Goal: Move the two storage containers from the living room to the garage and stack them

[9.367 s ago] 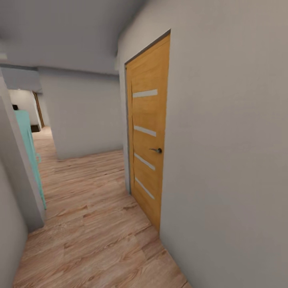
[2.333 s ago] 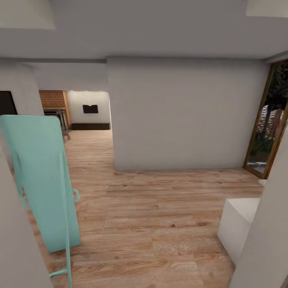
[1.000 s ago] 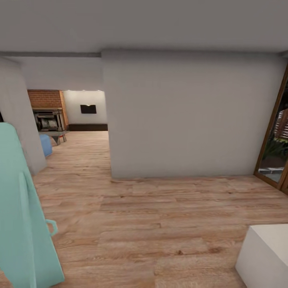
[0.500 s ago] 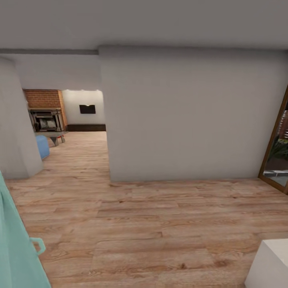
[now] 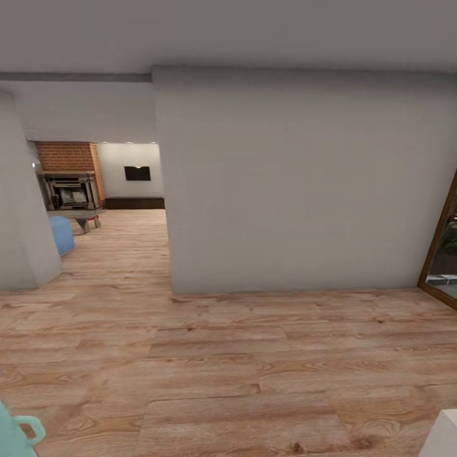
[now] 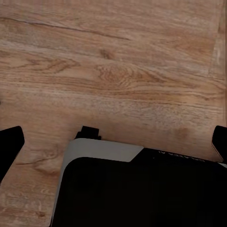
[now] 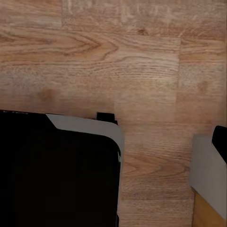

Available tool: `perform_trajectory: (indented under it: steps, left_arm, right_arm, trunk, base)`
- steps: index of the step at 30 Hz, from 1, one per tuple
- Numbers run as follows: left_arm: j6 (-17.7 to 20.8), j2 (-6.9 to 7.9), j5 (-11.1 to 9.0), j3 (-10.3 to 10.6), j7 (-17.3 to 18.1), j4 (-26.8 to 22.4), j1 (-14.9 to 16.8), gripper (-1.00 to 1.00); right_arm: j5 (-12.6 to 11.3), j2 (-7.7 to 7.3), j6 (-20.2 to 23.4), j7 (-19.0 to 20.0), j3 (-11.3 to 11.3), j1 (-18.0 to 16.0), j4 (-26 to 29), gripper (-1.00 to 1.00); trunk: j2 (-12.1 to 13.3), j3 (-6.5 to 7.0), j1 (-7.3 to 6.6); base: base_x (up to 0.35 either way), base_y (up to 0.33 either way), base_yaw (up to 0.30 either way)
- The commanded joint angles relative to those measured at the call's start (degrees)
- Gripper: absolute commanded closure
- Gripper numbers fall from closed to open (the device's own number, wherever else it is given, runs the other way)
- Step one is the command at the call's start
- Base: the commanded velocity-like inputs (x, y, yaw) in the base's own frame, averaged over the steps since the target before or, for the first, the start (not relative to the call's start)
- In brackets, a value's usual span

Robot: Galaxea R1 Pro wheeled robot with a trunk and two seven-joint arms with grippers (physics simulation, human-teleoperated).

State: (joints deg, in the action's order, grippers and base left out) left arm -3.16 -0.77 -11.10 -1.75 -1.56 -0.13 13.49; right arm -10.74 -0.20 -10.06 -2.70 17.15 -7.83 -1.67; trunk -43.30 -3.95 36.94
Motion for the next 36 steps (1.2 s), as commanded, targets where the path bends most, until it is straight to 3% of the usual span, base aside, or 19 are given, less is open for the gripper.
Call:
perform_trajectory:
  steps: [1, 27, 36]
  left_arm:
    - [-0.19, -0.02, -0.24, -0.13, -0.11, 0.05, 0.05, -1.00]
    - [-0.07, -0.03, -0.24, -0.18, -0.11, 0.05, 0.05, -1.00]
    - [-0.09, -0.02, -0.24, -0.16, -0.11, 0.05, 0.05, -1.00]
  right_arm:
    - [-0.57, 0.02, -0.35, -0.02, 0.52, -0.08, -0.18, -1.00]
    - [-1.39, 0.09, -0.75, 0.59, -0.10, -0.08, -0.18, -1.00]
    - [-1.39, 0.02, -0.75, 0.59, -0.16, -0.08, -0.18, -1.00]
  trunk:
    - [-0.07, -0.09, 0.05]
    - [-0.07, -0.09, 0.05]
    - [-0.07, -0.09, 0.05]
  base:
    - [0.322, 0.000, 0.000]
    - [0.322, 0.000, 0.001]
    - [0.322, 0.000, 0.226]
